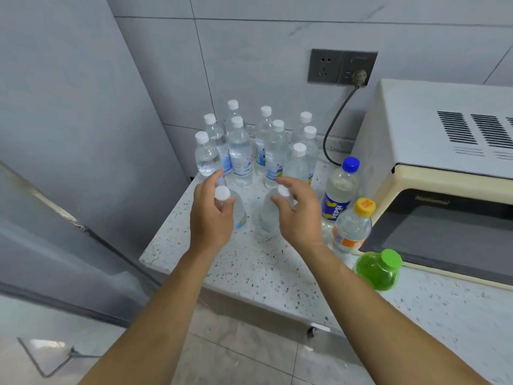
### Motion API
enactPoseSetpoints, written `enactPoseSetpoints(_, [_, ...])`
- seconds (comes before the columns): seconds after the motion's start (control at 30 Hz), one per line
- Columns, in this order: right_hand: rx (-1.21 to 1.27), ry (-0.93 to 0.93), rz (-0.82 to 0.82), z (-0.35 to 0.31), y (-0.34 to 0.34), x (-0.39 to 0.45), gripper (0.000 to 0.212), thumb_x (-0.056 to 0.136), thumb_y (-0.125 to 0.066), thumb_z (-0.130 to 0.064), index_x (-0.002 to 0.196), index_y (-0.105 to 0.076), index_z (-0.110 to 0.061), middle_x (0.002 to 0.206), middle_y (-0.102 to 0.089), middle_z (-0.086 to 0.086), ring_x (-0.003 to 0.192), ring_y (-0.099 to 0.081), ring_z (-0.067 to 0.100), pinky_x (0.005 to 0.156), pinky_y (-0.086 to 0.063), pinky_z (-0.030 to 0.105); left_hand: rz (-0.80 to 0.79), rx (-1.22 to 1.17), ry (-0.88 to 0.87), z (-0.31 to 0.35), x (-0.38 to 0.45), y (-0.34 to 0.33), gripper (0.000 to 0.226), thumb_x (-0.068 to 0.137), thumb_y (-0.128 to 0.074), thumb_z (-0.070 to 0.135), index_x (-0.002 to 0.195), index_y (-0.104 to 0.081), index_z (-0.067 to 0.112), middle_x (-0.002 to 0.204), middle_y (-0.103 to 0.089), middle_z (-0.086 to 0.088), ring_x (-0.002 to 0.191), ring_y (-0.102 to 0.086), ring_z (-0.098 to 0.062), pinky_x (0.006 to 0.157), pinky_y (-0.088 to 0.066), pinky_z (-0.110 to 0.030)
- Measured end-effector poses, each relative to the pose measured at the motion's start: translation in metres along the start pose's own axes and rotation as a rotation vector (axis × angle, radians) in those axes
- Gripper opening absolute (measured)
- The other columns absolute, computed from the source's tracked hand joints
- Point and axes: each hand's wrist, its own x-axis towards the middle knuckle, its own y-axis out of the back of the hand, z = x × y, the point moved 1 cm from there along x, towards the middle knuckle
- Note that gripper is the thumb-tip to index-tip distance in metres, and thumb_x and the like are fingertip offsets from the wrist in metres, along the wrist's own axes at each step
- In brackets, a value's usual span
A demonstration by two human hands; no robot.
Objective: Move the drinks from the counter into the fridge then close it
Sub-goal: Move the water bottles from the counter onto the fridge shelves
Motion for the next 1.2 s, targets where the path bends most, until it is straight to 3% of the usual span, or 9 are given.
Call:
enactPoseSetpoints(0.13, [-0.033, -0.032, -0.023, 0.002, 0.021, -0.012, 0.030, 0.089, -0.072, -0.017, 0.119, -0.067, -0.018, 0.115, -0.066, -0.004, 0.108, -0.061, 0.013, 0.096, -0.050, 0.035, -0.110, 0.041, -0.025, 0.004, -0.012, 0.010, 0.055, 0.092, -0.065, 0.024, 0.138, -0.042, 0.041, 0.117, -0.060, 0.006, 0.081, -0.054, -0.002, 0.073, -0.040, -0.011])
enactPoseSetpoints(0.23, [-0.071, 0.000, 0.029, 0.011, 0.030, -0.028, 0.038, 0.088, -0.073, -0.024, 0.124, -0.062, -0.016, 0.116, -0.063, -0.007, 0.109, -0.058, 0.011, 0.096, -0.049, 0.033, -0.142, 0.091, -0.108, -0.003, -0.024, 0.006, 0.047, 0.091, -0.062, 0.035, 0.136, -0.048, 0.032, 0.114, -0.053, 0.020, 0.102, -0.049, -0.010, 0.083, -0.038, -0.020])
enactPoseSetpoints(0.33, [-0.011, -0.123, -0.001, 0.022, 0.028, -0.046, 0.052, 0.083, -0.077, -0.035, 0.128, -0.057, -0.016, 0.121, -0.062, -0.005, 0.112, -0.058, 0.010, 0.097, -0.049, 0.033, -0.196, 0.009, 0.012, -0.022, -0.033, -0.002, 0.052, 0.083, -0.060, 0.053, 0.129, -0.047, 0.032, 0.116, -0.049, 0.016, 0.109, -0.046, -0.006, 0.087, -0.043, -0.029])
enactPoseSetpoints(0.5, [-0.032, -0.340, -0.183, 0.041, 0.012, -0.073, 0.074, 0.064, -0.088, -0.047, 0.122, -0.044, -0.037, 0.109, -0.054, -0.035, 0.102, -0.053, -0.015, 0.076, -0.043, 0.005, -0.284, -0.140, 0.265, -0.060, -0.047, -0.015, 0.067, 0.060, -0.076, 0.060, 0.112, -0.034, 0.060, 0.109, -0.053, 0.033, 0.100, -0.055, -0.003, 0.073, -0.044, -0.019])
enactPoseSetpoints(0.63, [-0.015, -0.445, -0.115, 0.055, 0.001, -0.082, 0.081, 0.066, -0.090, -0.038, 0.129, -0.040, -0.030, 0.117, -0.057, -0.018, 0.107, -0.057, 0.001, 0.081, -0.045, 0.017, -0.341, -0.204, 0.373, -0.087, -0.062, -0.022, 0.060, 0.064, -0.081, 0.056, 0.107, -0.039, 0.054, 0.106, -0.056, 0.027, 0.095, -0.060, 0.006, 0.068, -0.046, -0.017])
enactPoseSetpoints(0.77, [-0.014, -0.411, 0.028, 0.059, -0.006, -0.101, 0.077, 0.071, -0.088, -0.034, 0.126, -0.035, -0.026, 0.107, -0.051, -0.037, 0.102, -0.050, -0.021, 0.074, -0.041, 0.000, -0.297, -0.232, 0.362, -0.097, -0.066, -0.025, 0.061, 0.063, -0.082, 0.055, 0.107, -0.039, 0.049, 0.106, -0.057, 0.024, 0.091, -0.057, 0.015, 0.062, -0.044, -0.009])
enactPoseSetpoints(0.9, [0.062, -0.409, 0.093, 0.058, -0.002, -0.126, 0.069, 0.076, -0.084, -0.027, 0.127, -0.040, -0.014, 0.111, -0.061, -0.008, 0.102, -0.061, 0.002, 0.082, -0.050, 0.018, -0.365, -0.323, 0.375, -0.099, -0.082, -0.018, 0.047, 0.061, -0.081, 0.051, 0.097, -0.051, 0.053, 0.100, -0.066, 0.021, 0.089, -0.064, 0.007, 0.062, -0.049, -0.008])
enactPoseSetpoints(1.07, [0.232, -0.477, 0.033, 0.045, 0.020, -0.170, 0.049, 0.080, -0.081, -0.031, 0.122, -0.058, -0.019, 0.110, -0.072, -0.001, 0.101, -0.070, 0.014, 0.075, -0.057, 0.023, -0.459, -0.715, 0.651, -0.107, -0.137, 0.008, 0.061, 0.067, -0.082, 0.051, 0.118, -0.067, 0.019, 0.115, -0.072, -0.012, 0.105, -0.069, -0.031, 0.092, -0.054, -0.051])
enactPoseSetpoints(1.2, [0.610, -0.846, 0.018, 0.042, 0.031, -0.204, 0.048, 0.078, -0.074, -0.043, 0.117, -0.065, -0.016, 0.097, -0.076, 0.011, 0.083, -0.074, 0.026, 0.067, -0.059, 0.035, -0.565, -0.844, 0.957, -0.109, -0.184, 0.041, 0.056, 0.073, -0.070, 0.057, 0.103, -0.078, 0.012, 0.108, -0.073, -0.020, 0.092, -0.073, -0.032, 0.076, -0.059, -0.045])
